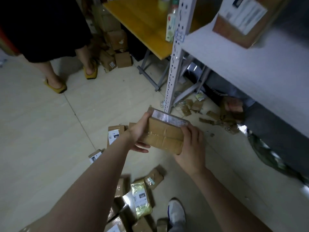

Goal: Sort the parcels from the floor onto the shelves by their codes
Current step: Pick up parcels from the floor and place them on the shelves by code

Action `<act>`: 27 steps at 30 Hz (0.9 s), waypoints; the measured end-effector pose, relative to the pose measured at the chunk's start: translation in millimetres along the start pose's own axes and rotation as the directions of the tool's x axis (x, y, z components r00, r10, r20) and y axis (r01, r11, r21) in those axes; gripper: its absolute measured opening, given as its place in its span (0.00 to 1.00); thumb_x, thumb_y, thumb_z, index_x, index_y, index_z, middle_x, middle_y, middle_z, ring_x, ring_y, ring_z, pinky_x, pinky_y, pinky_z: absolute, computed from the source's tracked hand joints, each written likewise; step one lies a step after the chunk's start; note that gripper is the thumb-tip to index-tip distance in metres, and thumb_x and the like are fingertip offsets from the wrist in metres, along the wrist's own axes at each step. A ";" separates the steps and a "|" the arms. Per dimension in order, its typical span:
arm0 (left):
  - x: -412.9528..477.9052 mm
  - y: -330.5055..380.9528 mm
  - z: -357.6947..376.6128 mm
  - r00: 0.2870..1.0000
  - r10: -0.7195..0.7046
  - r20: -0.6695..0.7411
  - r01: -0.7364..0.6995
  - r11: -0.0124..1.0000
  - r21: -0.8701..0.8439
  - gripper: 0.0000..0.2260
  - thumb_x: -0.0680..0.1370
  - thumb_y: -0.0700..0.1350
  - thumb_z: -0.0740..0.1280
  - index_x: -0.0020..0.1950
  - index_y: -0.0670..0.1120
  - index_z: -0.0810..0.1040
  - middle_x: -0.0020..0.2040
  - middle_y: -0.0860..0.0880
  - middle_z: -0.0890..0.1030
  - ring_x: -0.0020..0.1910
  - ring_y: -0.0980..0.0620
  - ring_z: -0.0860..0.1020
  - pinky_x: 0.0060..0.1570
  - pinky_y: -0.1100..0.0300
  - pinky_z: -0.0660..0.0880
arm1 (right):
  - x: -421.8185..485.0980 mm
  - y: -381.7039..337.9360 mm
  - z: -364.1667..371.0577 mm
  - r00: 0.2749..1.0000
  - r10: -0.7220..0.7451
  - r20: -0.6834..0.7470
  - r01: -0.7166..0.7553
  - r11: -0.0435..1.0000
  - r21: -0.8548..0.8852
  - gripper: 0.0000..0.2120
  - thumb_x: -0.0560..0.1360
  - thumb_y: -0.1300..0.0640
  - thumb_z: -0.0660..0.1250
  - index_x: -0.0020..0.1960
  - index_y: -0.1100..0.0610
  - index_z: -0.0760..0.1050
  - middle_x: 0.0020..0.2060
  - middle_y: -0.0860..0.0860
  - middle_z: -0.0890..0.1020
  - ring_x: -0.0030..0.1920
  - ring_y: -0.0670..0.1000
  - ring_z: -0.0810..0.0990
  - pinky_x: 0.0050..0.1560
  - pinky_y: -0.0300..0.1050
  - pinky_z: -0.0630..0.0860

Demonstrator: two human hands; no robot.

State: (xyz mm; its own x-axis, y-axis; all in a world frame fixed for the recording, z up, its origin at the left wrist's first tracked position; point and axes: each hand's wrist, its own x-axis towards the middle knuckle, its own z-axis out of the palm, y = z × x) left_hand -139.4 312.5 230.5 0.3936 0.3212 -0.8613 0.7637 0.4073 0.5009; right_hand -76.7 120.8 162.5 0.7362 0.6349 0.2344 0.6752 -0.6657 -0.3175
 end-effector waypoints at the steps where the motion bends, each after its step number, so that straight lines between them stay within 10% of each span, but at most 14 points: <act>1: -22.0 3.6 -1.4 1.000 0.027 -0.012 -0.027 0.999 -0.027 0.25 0.71 0.70 0.62 0.49 0.49 0.76 0.48 0.44 0.79 0.47 0.44 0.81 0.47 0.48 0.81 | -5.1 -9.2 -23.4 1.000 0.000 -0.012 0.000 1.000 0.019 0.50 0.51 0.55 0.84 0.68 0.57 0.64 0.65 0.60 0.72 0.64 0.61 0.69 0.59 0.58 0.76; 12: -252.7 -19.8 -13.8 0.946 0.322 -0.041 -0.325 0.937 -0.129 0.36 0.61 0.66 0.69 0.62 0.45 0.76 0.49 0.43 0.77 0.44 0.43 0.78 0.35 0.55 0.78 | -132.4 -128.0 -265.5 0.971 0.232 -0.065 -0.183 0.886 0.426 0.37 0.64 0.43 0.73 0.68 0.55 0.68 0.73 0.55 0.63 0.74 0.55 0.62 0.69 0.50 0.70; 17: -350.6 -42.5 -6.5 0.908 0.418 -0.006 -0.412 0.891 -0.193 0.41 0.60 0.67 0.68 0.67 0.45 0.72 0.53 0.43 0.75 0.48 0.44 0.77 0.44 0.50 0.78 | -173.4 -162.7 -350.4 0.830 0.515 -0.212 -0.184 0.613 0.768 0.27 0.67 0.48 0.71 0.64 0.54 0.71 0.68 0.50 0.69 0.66 0.49 0.73 0.54 0.44 0.79; 22: -433.2 -65.5 9.1 0.867 0.498 0.024 -0.485 0.854 -0.190 0.41 0.58 0.67 0.69 0.64 0.45 0.72 0.52 0.46 0.76 0.48 0.50 0.77 0.45 0.55 0.74 | -189.7 -172.9 -410.3 0.704 0.710 0.001 -0.226 0.222 0.948 0.21 0.66 0.42 0.69 0.57 0.47 0.72 0.55 0.41 0.79 0.56 0.45 0.79 0.44 0.37 0.78; 27: -475.3 -83.0 13.5 0.844 0.536 -0.007 -0.520 0.815 -0.256 0.35 0.61 0.64 0.70 0.62 0.44 0.75 0.50 0.45 0.80 0.48 0.49 0.79 0.50 0.54 0.76 | -194.5 -146.0 -444.6 0.691 0.682 0.238 -0.367 0.048 0.929 0.10 0.80 0.59 0.63 0.61 0.51 0.73 0.51 0.42 0.79 0.53 0.47 0.81 0.45 0.45 0.81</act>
State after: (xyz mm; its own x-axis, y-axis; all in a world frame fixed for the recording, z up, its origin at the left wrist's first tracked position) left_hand -383.0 114.5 597.2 0.7384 0.4954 -0.4576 0.2863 0.3840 0.8778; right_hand -298.2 -79.8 571.7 0.9588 0.0781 -0.2730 -0.2800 0.1000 -0.9548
